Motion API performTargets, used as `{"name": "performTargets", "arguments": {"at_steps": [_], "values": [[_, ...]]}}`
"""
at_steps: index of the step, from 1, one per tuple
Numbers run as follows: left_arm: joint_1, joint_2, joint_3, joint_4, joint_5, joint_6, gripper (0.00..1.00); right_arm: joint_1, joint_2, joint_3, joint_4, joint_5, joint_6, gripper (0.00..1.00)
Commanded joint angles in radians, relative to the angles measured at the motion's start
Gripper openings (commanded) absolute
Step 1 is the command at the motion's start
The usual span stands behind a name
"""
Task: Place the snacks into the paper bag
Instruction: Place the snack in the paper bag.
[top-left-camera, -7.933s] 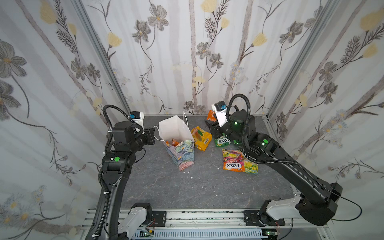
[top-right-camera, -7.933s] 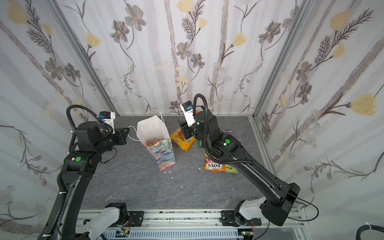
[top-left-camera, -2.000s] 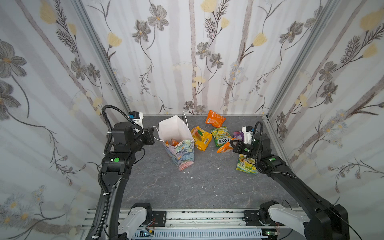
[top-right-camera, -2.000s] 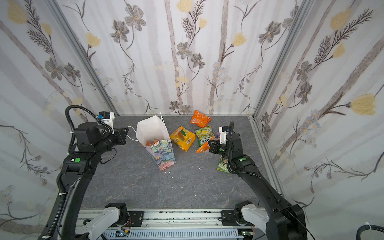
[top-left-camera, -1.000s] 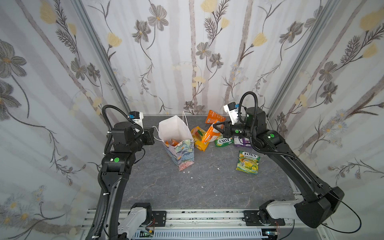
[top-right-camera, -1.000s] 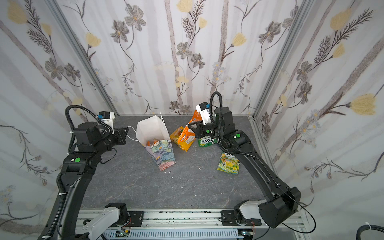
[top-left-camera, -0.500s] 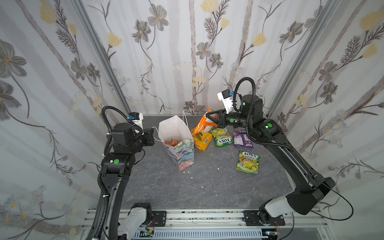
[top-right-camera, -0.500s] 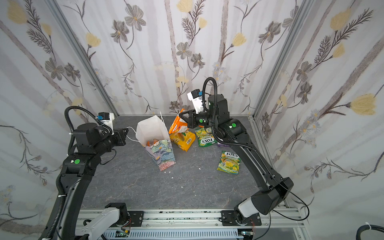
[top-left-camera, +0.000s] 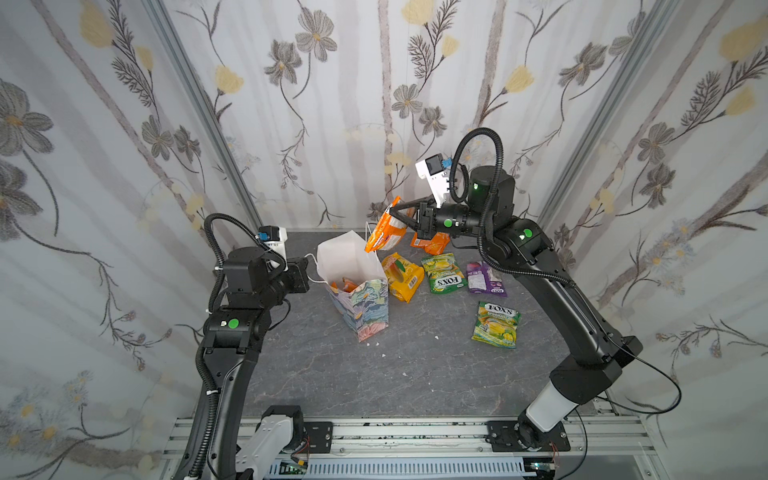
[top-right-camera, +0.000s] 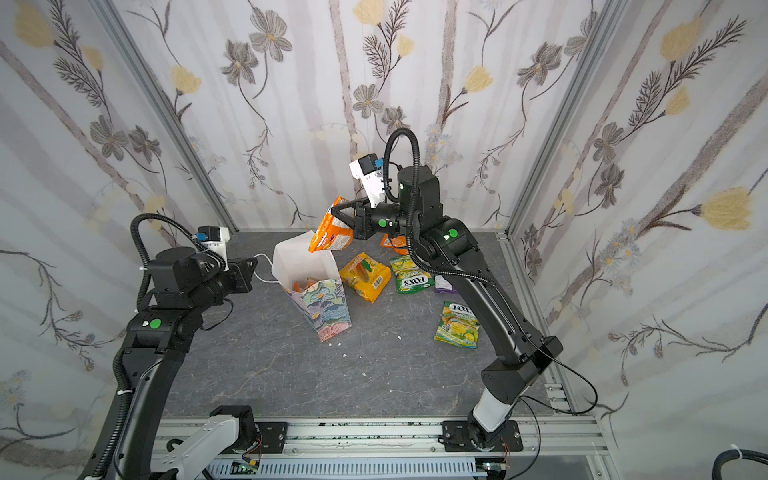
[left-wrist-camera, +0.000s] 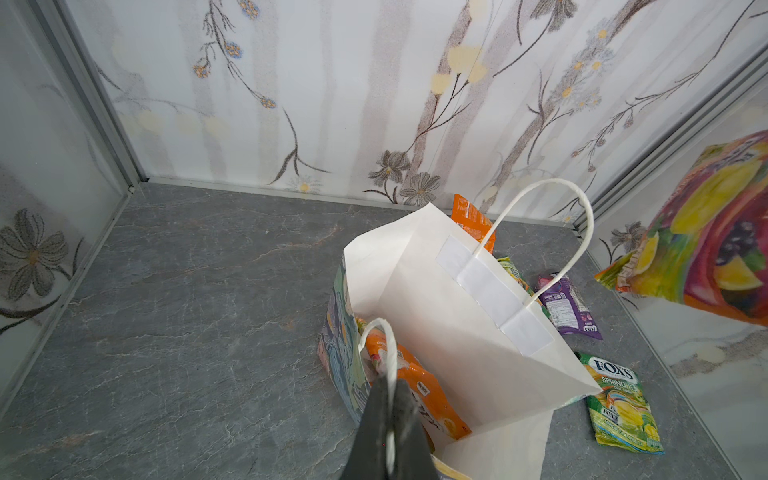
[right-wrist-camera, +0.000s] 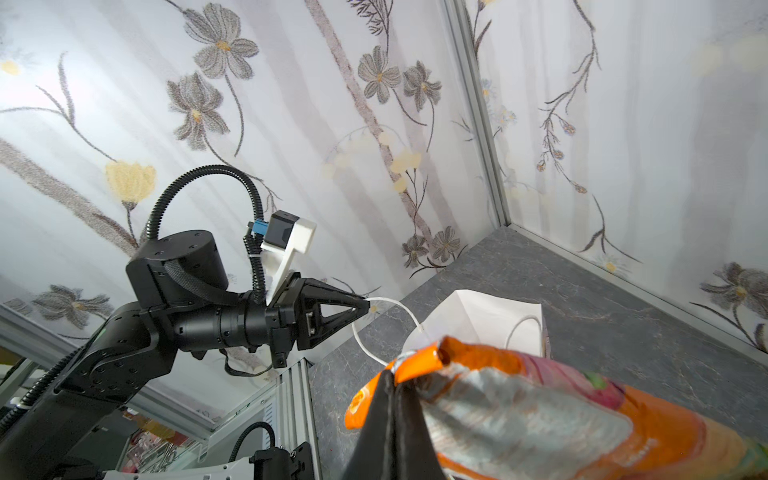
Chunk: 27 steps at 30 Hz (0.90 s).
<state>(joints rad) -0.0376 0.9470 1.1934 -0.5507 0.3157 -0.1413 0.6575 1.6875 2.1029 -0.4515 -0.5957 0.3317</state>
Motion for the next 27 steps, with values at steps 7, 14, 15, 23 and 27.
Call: {"name": "performTargets", "arguments": {"at_steps": [7,14,15,23,27], "values": [[0.001,0.004,0.001,0.028,0.009,0.012,0.00,0.058,0.044,0.094,0.081,-0.090,0.056,0.00],[0.001,0.004,0.013,0.017,0.003,0.022,0.00,0.095,0.091,0.116,0.115,-0.114,0.071,0.00],[0.000,0.004,0.012,0.018,0.003,0.022,0.00,0.099,0.101,0.120,0.119,-0.120,0.074,0.00],[0.000,0.007,0.020,0.007,0.006,0.025,0.00,0.132,0.203,0.173,0.096,-0.153,0.073,0.00],[0.001,0.006,0.016,0.008,0.003,0.028,0.00,0.133,0.242,0.178,0.073,-0.169,0.070,0.00]]}}
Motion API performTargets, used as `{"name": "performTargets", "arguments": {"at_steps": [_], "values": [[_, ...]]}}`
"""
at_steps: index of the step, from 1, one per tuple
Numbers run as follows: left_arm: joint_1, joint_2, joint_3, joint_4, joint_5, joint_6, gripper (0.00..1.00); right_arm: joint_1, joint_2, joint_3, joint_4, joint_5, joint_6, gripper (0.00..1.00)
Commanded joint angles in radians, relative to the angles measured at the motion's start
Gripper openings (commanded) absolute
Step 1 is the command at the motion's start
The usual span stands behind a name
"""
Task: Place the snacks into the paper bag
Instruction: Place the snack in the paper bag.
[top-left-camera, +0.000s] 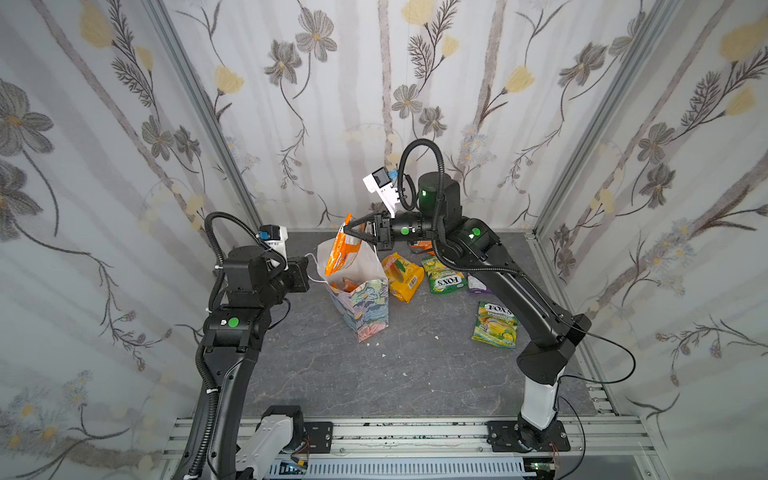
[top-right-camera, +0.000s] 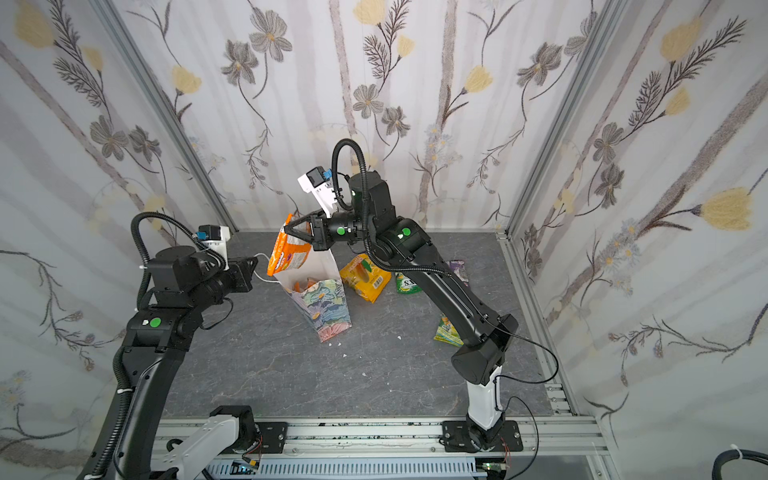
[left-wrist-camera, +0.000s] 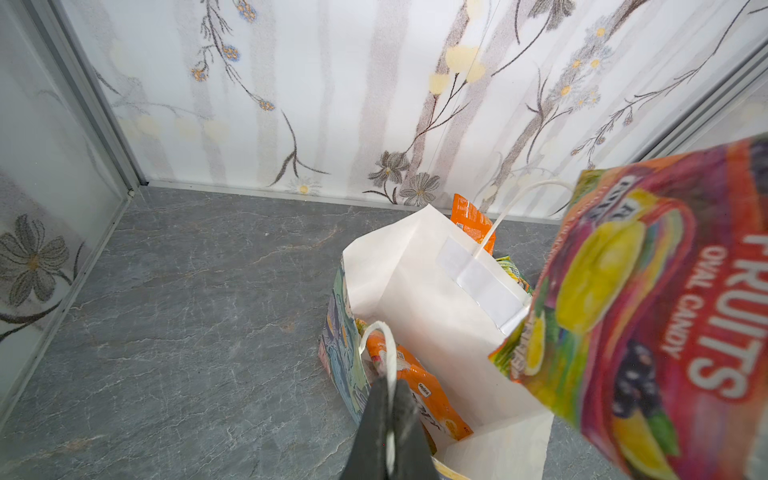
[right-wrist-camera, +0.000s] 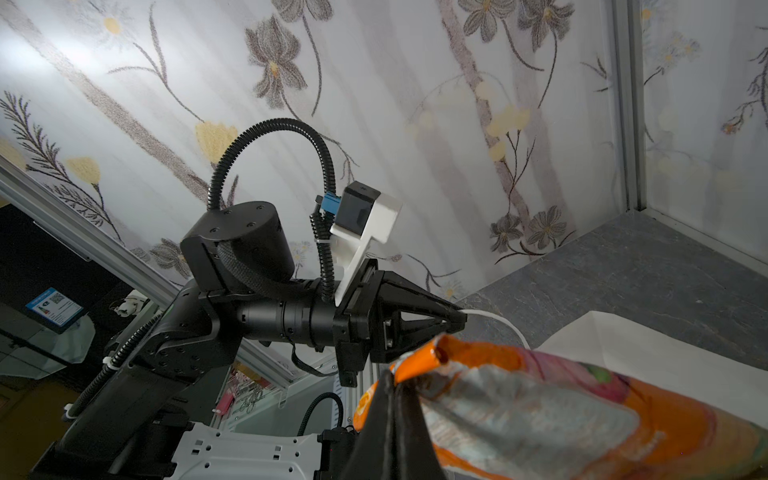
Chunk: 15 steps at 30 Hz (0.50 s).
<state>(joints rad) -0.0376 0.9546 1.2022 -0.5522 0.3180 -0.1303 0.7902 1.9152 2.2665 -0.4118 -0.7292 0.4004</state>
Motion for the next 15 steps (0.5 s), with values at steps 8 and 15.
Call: {"name": "performTargets", "arguments": {"at_steps": [8,15], "values": [[0.000,-0.003,0.000,0.011,0.001,0.020,0.00,-0.006,0.112,0.061,-0.048,-0.061,-0.037,0.00],[0.001,0.004,0.006,0.006,0.000,0.019,0.00,-0.045,0.187,0.131,-0.113,-0.050,-0.061,0.00]]}}
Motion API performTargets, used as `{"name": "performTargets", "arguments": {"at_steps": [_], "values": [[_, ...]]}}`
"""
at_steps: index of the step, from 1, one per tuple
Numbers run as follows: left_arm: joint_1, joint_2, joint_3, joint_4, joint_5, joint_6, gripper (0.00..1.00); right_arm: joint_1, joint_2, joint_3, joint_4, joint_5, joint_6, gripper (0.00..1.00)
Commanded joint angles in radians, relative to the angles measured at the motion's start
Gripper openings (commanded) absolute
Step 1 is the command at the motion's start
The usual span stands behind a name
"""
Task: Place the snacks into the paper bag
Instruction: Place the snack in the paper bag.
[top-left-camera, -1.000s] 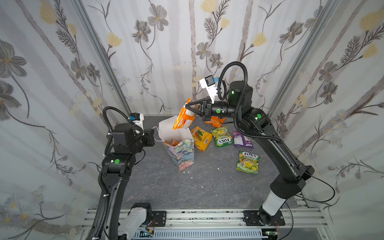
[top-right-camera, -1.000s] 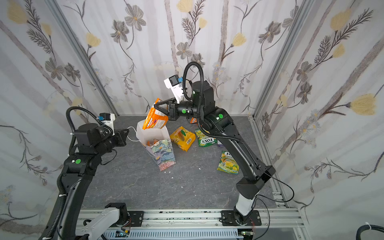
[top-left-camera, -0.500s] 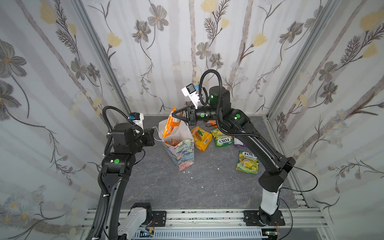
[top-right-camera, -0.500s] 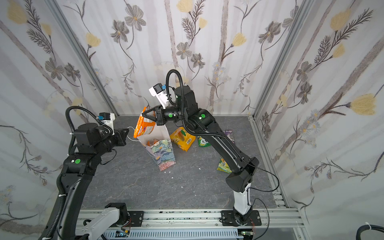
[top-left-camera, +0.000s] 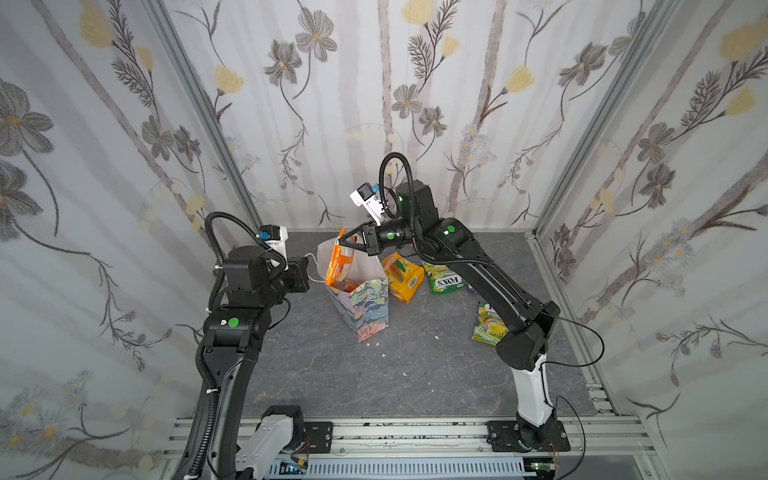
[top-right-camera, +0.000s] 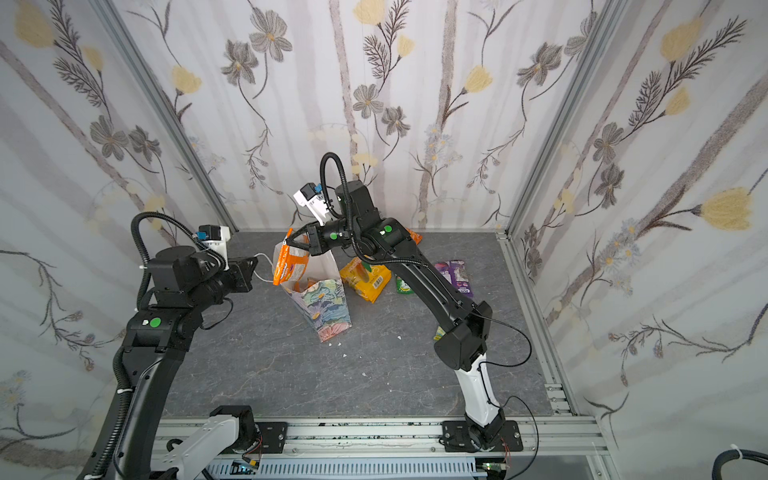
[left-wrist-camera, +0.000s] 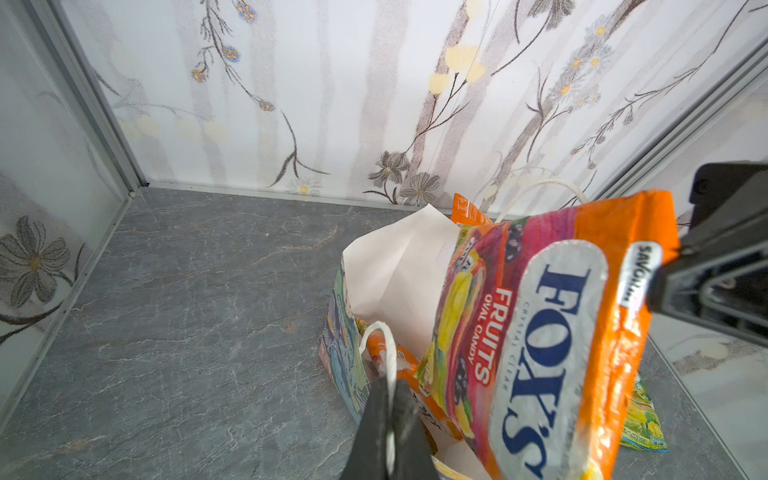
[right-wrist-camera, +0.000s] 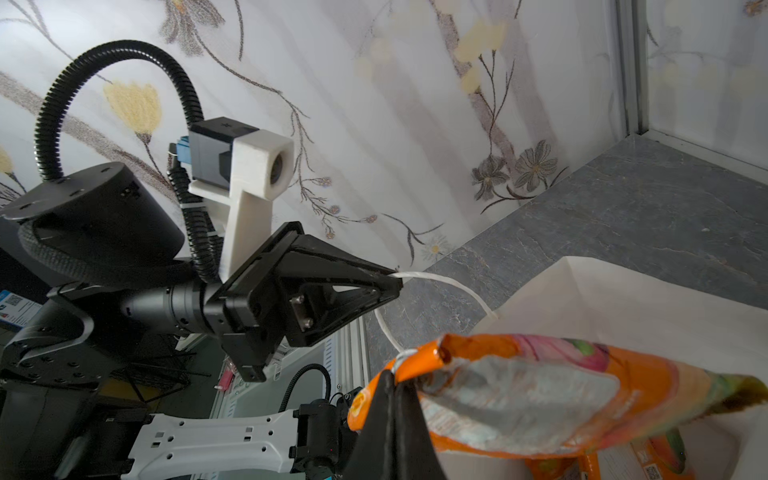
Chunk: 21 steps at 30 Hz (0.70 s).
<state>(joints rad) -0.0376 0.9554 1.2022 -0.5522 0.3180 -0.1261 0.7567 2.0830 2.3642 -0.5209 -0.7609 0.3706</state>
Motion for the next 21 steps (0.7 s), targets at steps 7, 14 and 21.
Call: {"name": "performTargets", "arguments": {"at_steps": [7,14,21], "values": [[0.000,-0.001,-0.001,0.009,-0.007,0.007,0.00,-0.025,0.062,0.108,-0.142,0.081,-0.116,0.00],[0.001,0.006,-0.001,0.012,-0.005,0.005,0.00,-0.022,0.039,0.107,-0.304,0.289,-0.235,0.00],[0.001,0.016,0.002,0.021,0.007,-0.006,0.00,-0.002,0.003,0.109,-0.377,0.436,-0.301,0.00]]}}
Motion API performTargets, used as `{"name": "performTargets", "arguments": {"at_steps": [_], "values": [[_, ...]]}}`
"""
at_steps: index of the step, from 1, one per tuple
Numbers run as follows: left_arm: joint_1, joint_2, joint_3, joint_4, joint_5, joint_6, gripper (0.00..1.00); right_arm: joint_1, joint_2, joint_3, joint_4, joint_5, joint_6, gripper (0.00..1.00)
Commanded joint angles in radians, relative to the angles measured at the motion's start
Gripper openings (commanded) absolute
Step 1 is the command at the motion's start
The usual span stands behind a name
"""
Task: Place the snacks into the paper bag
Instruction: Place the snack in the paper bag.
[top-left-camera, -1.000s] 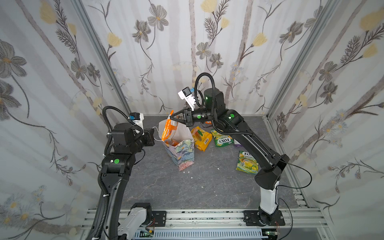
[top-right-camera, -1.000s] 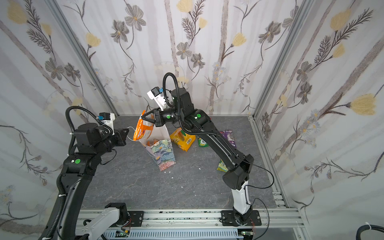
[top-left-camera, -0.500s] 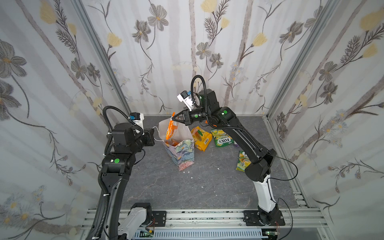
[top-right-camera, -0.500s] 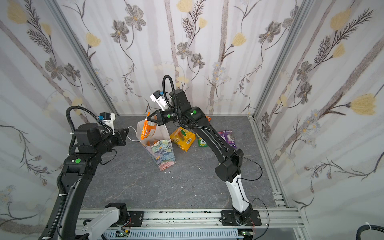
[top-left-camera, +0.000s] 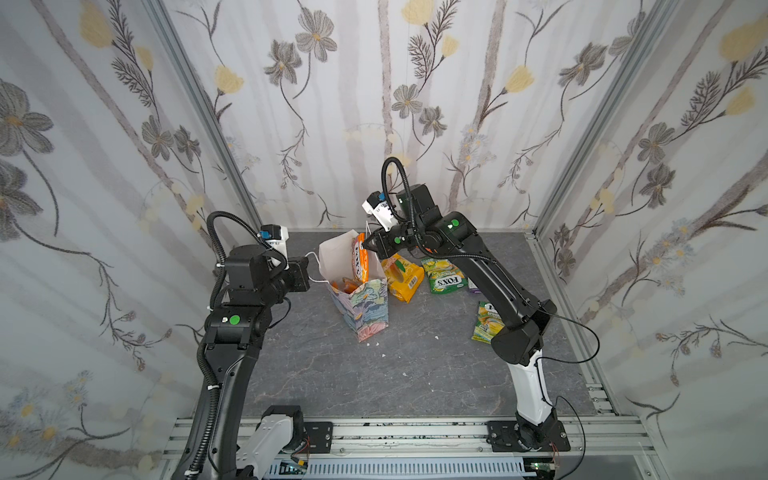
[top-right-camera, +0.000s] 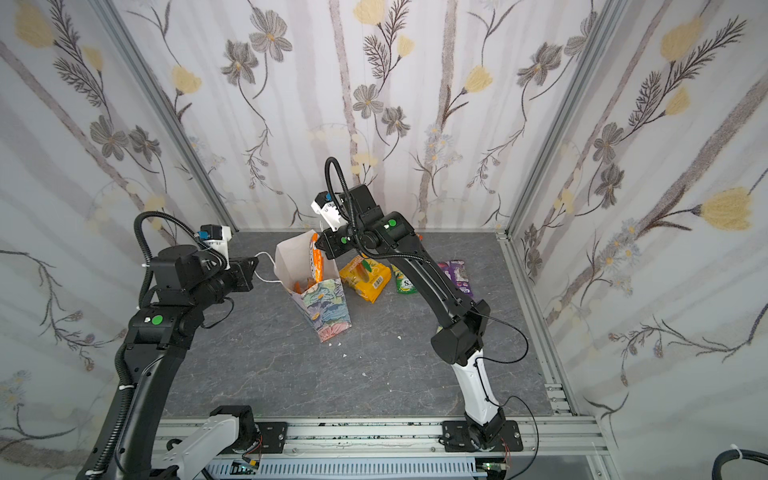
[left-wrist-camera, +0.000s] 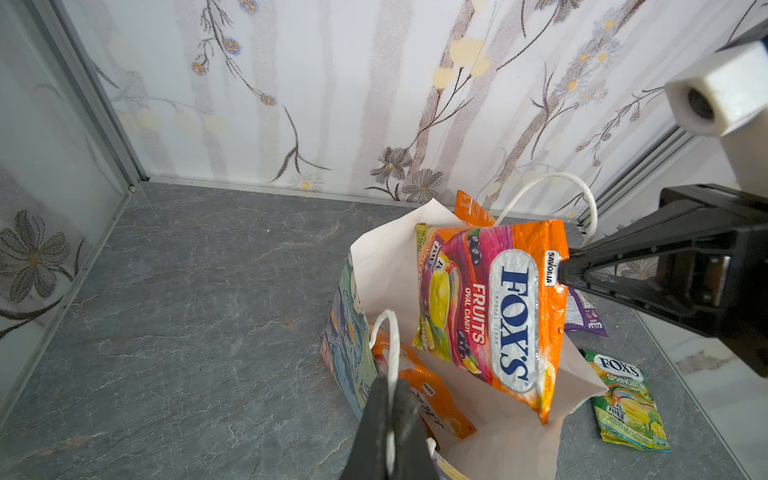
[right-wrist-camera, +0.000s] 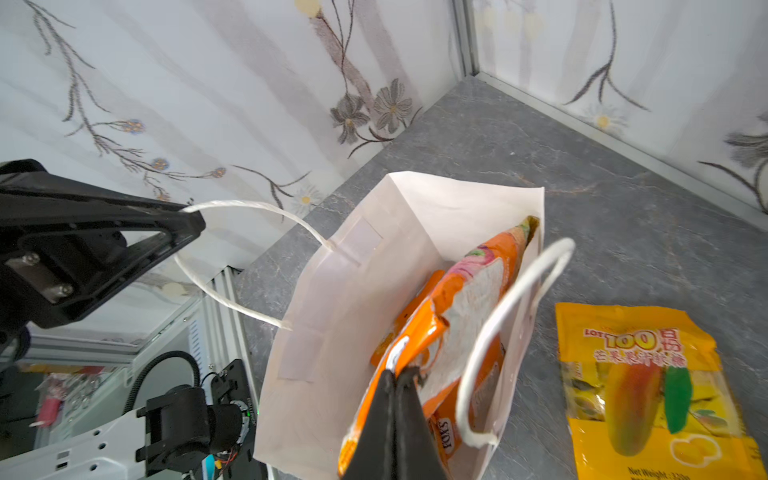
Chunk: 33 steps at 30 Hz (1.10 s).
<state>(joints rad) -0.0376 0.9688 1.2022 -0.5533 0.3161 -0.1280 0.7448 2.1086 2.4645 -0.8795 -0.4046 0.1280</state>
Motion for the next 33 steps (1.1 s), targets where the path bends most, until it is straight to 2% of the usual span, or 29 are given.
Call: {"name": "performTargets", "arguments": {"at_steps": [1,9,17,27,33], "values": [[0.001,0.002,0.003,0.022,0.009,-0.004,0.00,0.013,-0.027,0.008,-0.023,0.094,-0.065,0.00],[0.001,-0.001,-0.005,0.023,0.008,-0.007,0.00,0.057,-0.019,0.009,-0.017,0.141,-0.064,0.00],[0.001,-0.003,-0.010,0.022,0.007,-0.005,0.00,0.106,-0.006,0.008,0.056,0.190,0.076,0.00],[0.001,-0.011,-0.016,0.021,0.002,0.005,0.00,0.170,0.013,0.008,0.049,0.403,0.221,0.00],[0.001,0.001,-0.013,0.033,0.018,0.004,0.00,0.177,0.007,0.008,0.037,0.432,0.217,0.00]]}}
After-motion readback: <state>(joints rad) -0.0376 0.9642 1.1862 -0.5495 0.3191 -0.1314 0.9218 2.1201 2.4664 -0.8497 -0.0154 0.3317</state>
